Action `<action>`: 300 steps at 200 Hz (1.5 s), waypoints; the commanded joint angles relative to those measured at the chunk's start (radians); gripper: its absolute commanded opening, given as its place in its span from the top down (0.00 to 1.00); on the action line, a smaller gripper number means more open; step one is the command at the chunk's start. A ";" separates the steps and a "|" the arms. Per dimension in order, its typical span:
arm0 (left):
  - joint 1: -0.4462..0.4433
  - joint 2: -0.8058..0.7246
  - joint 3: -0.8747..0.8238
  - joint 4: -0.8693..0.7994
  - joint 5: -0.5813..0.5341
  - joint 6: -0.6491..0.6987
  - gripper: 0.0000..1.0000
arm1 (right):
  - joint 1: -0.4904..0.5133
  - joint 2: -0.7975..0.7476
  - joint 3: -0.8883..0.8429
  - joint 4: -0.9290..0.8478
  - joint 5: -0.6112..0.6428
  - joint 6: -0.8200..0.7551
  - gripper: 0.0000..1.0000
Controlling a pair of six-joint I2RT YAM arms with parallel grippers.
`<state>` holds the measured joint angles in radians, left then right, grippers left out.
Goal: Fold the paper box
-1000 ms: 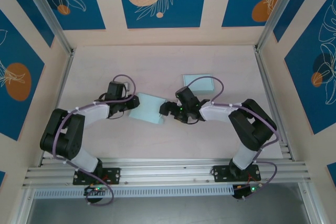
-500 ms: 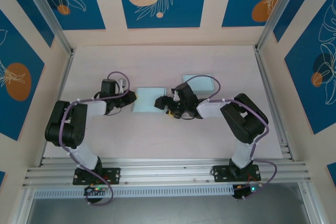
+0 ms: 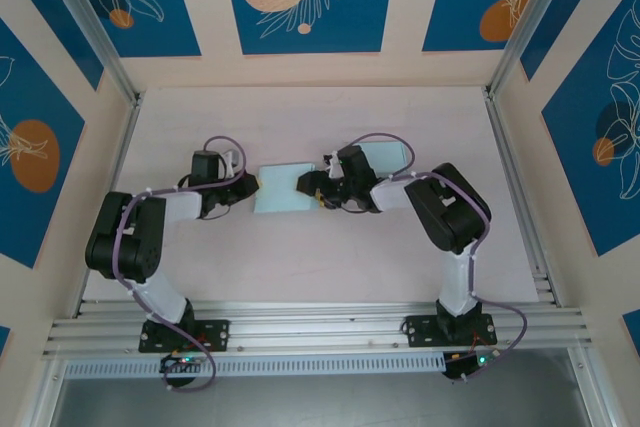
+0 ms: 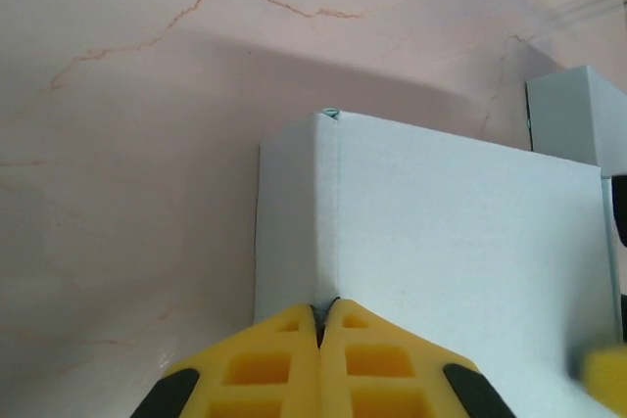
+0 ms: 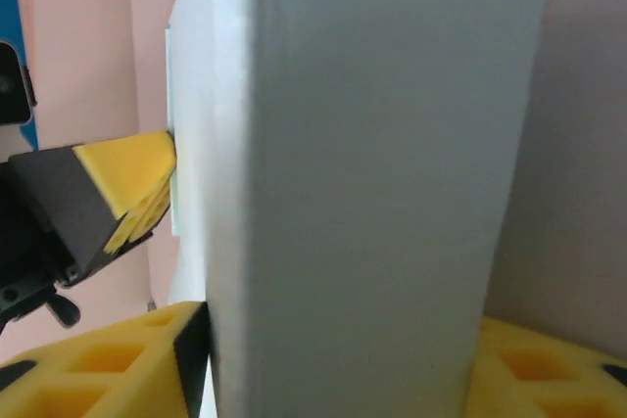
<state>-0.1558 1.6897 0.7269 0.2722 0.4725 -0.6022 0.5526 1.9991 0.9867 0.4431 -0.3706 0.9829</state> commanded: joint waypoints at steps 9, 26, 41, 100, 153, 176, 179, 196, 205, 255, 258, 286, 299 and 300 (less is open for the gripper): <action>0.009 -0.019 -0.065 -0.179 -0.015 -0.016 0.72 | -0.006 -0.008 -0.016 -0.006 -0.007 0.025 0.51; 0.008 -0.104 -0.070 -0.171 -0.016 -0.006 0.51 | -0.017 -0.055 -0.037 -0.037 -0.011 0.075 0.54; 0.003 -0.199 -0.076 -0.167 -0.035 0.031 0.33 | -0.035 -0.107 -0.050 -0.103 -0.022 0.130 0.54; -0.277 -0.613 -0.229 0.055 -0.183 0.739 0.00 | -0.102 -0.316 -0.072 -0.421 -0.131 0.186 0.51; -0.561 -0.586 -0.222 -0.011 -0.361 1.266 0.00 | -0.144 -0.412 -0.036 -0.630 -0.278 0.204 0.50; -0.644 -0.482 -0.161 -0.046 -0.494 1.337 0.00 | -0.146 -0.424 -0.008 -0.716 -0.291 0.183 0.50; -0.651 -0.469 -0.153 -0.052 -0.510 1.341 0.00 | -0.147 -0.426 -0.008 -0.724 -0.291 0.182 0.50; -0.681 -0.412 -0.111 -0.098 -0.583 1.370 0.00 | -0.148 -0.435 -0.015 -0.737 -0.302 0.187 0.50; -0.692 -0.389 -0.093 -0.115 -0.619 1.375 0.00 | -0.149 -0.439 -0.022 -0.737 -0.307 0.190 0.50; -0.708 -0.350 -0.011 -0.220 -0.657 1.327 0.34 | -0.163 -0.440 -0.071 -0.739 -0.323 0.174 0.48; -0.708 -0.352 -0.009 -0.229 -0.651 1.325 0.37 | -0.165 -0.442 -0.074 -0.737 -0.323 0.175 0.48; -0.706 -0.371 0.045 -0.380 -0.579 1.311 0.57 | -0.187 -0.464 -0.089 -0.750 -0.317 0.154 0.42; -0.701 -0.370 0.081 -0.454 -0.554 1.300 0.68 | -0.202 -0.481 -0.095 -0.758 -0.304 0.143 0.41; -0.700 -0.370 0.084 -0.459 -0.552 1.299 0.69 | -0.202 -0.483 -0.095 -0.757 -0.304 0.143 0.41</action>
<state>-0.8539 1.3380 0.7429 -0.0158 -0.1394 0.7155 0.3737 1.5749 0.9070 -0.2768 -0.6521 1.1534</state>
